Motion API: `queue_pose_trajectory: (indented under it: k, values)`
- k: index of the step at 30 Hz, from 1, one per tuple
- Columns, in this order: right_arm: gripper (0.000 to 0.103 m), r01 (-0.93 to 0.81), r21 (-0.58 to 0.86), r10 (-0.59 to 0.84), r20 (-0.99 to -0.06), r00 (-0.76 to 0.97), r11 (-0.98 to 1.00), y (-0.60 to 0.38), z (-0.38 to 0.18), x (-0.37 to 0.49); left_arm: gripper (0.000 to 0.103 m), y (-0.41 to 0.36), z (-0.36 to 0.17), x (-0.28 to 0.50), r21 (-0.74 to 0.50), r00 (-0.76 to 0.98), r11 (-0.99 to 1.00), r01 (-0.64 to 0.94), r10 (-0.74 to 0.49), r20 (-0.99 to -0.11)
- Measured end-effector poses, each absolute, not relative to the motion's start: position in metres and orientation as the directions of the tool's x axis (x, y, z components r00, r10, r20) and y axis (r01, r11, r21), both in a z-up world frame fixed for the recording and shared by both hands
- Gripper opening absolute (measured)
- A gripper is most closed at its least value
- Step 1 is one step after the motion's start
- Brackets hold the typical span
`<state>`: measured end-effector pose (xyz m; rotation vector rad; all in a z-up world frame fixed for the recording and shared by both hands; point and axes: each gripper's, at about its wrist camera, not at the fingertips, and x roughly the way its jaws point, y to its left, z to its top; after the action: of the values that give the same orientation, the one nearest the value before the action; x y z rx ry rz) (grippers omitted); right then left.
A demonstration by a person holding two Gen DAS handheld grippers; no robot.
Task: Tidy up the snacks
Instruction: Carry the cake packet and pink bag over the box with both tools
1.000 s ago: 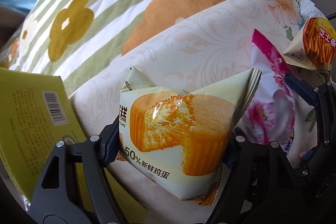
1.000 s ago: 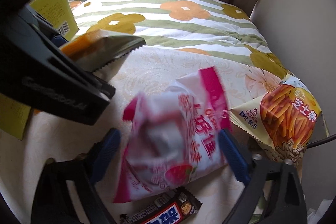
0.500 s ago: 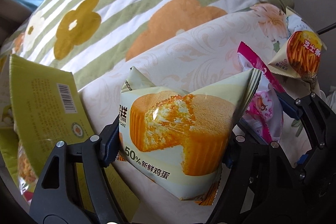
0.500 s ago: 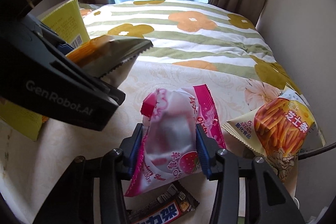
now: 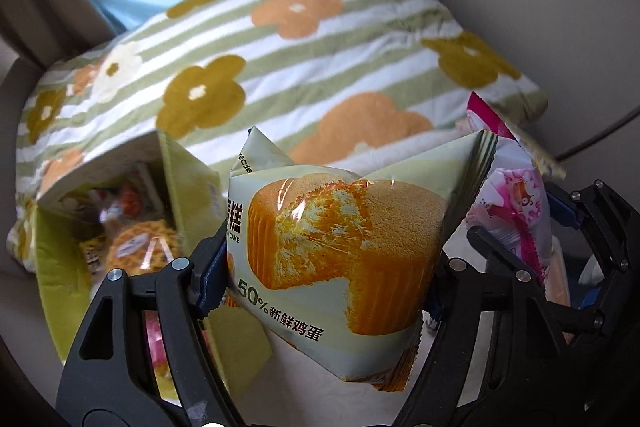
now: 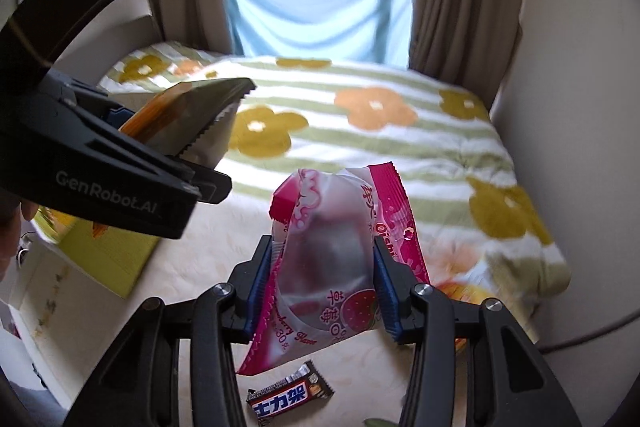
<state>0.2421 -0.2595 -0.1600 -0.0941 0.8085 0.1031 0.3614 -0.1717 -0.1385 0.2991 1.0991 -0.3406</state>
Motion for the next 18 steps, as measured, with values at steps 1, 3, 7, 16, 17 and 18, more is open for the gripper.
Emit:
queue_pose_trajectory:
  k: [1,3,7,16,17,18]
  values:
    - [0.043,-0.143,-0.05,0.064,-0.714,0.698,0.988,-0.259,-0.15,0.242,0.072,-0.166,-0.128,0.359,0.065,0.432,0.917,0.392,-0.121,-0.894]
    - [0.043,-0.178,-0.058,0.089,-0.696,0.713,0.982,-0.257,-0.132,0.243,0.072,-0.151,-0.11,0.356,0.052,0.464,0.936,0.349,-0.124,-0.877]
    - [0.043,-0.265,-0.059,0.159,-0.668,0.727,0.962,-0.245,-0.1,0.249,0.072,-0.112,-0.081,0.349,0.036,0.525,0.967,0.25,-0.104,-0.845]
    - [0.043,-0.439,-0.03,0.322,-0.637,0.701,0.898,-0.178,-0.061,0.278,0.072,0.01,-0.062,0.354,0.029,0.579,0.999,0.043,-0.001,-0.816]
    - [0.043,-0.452,-0.027,0.334,-0.636,0.696,0.891,-0.17,-0.061,0.28,0.072,0.021,-0.063,0.355,0.029,0.579,0.999,0.029,0.007,-0.815]
    - [0.043,-0.467,-0.022,0.347,-0.638,0.688,0.884,-0.159,-0.061,0.284,0.072,0.034,-0.064,0.358,0.029,0.576,0.999,0.016,0.014,-0.817]
